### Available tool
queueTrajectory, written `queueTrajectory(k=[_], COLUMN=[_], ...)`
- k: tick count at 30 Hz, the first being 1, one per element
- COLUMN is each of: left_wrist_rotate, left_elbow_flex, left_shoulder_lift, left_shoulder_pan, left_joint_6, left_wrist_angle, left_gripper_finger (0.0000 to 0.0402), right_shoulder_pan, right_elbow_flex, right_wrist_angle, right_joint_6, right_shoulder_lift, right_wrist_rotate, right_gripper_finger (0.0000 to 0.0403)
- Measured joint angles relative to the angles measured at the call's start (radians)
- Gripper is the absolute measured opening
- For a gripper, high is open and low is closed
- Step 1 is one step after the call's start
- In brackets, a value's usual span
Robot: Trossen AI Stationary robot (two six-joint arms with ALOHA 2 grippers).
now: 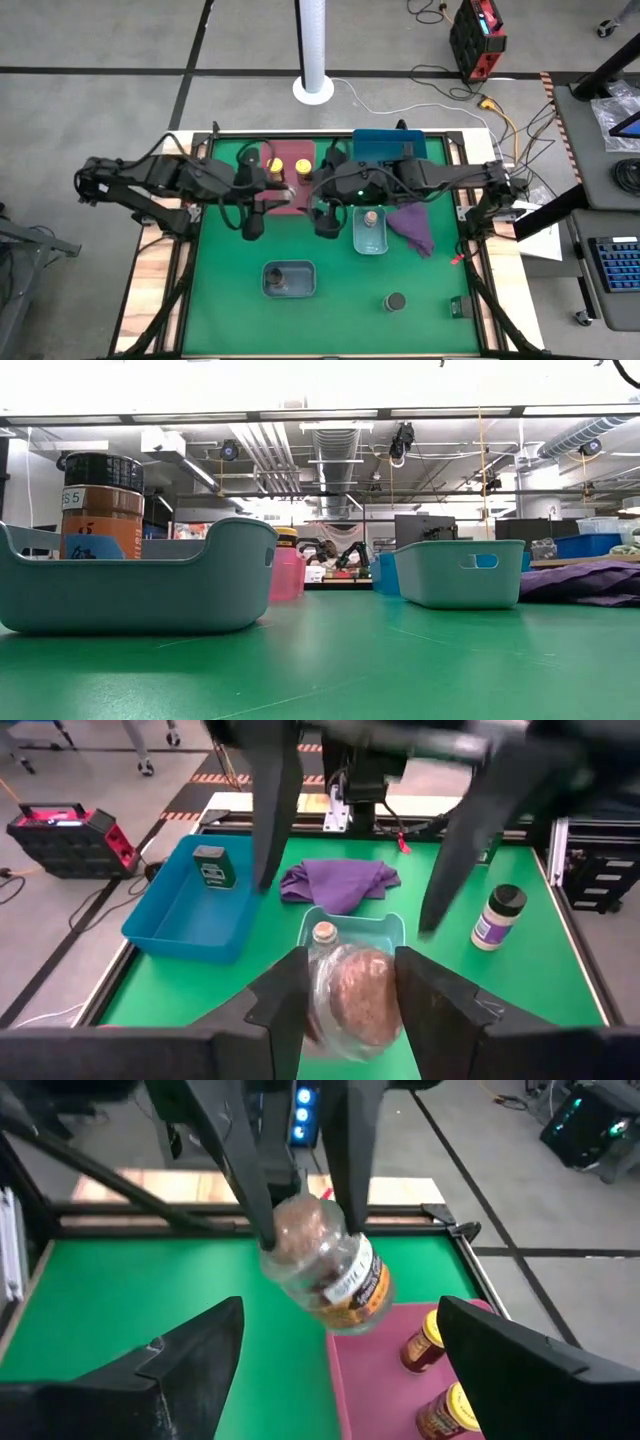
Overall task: Sort spices by type
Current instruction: Put the brown seasoning bottle into the small light blue bin
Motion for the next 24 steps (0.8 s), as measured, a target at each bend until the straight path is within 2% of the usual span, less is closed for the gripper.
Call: queueTrajectory(k=[5, 9, 13, 17, 20, 24], left_wrist_rotate=[-0.001, -0.001, -0.001, -0.007, -0.011, -0.01], left_elbow_flex=[0.053, 0.085, 0.091, 0.091, 0.091, 0.092], left_shoulder_lift=[0.059, 0.089, 0.101, 0.106, 0.092, 0.04], left_shoulder_pan=[0.0, 0.001, 0.001, 0.006, 0.009, 0.007], left_joint_6=[-0.001, 0.014, 0.021, 0.028, 0.009, -0.069], left_wrist_angle=[0.002, 0.0, 0.0, -0.007, -0.098, -0.267], left_gripper_finger=[0.0118, 0.0096, 0.0073, 0.0053, 0.0044, 0.0039], right_shoulder_pan=[0.0, 0.0, 0.0, -0.003, -0.002, -0.001], right_elbow_flex=[0.0, -0.001, 0.0, 0.0, 0.001, 0.001], right_wrist_angle=[-0.012, -0.061, -0.04, -0.027, -0.119, -0.255], right_joint_6=[-0.008, 0.003, 0.002, -0.004, 0.037, 0.156], right_shoulder_lift=[0.037, 0.044, 0.044, 0.043, 0.037, 0.01], right_wrist_rotate=[-0.026, -0.026, -0.026, -0.021, 0.025, 0.027], right_gripper_finger=[0.0318, 0.0323, 0.0324, 0.0309, 0.029, 0.0265])
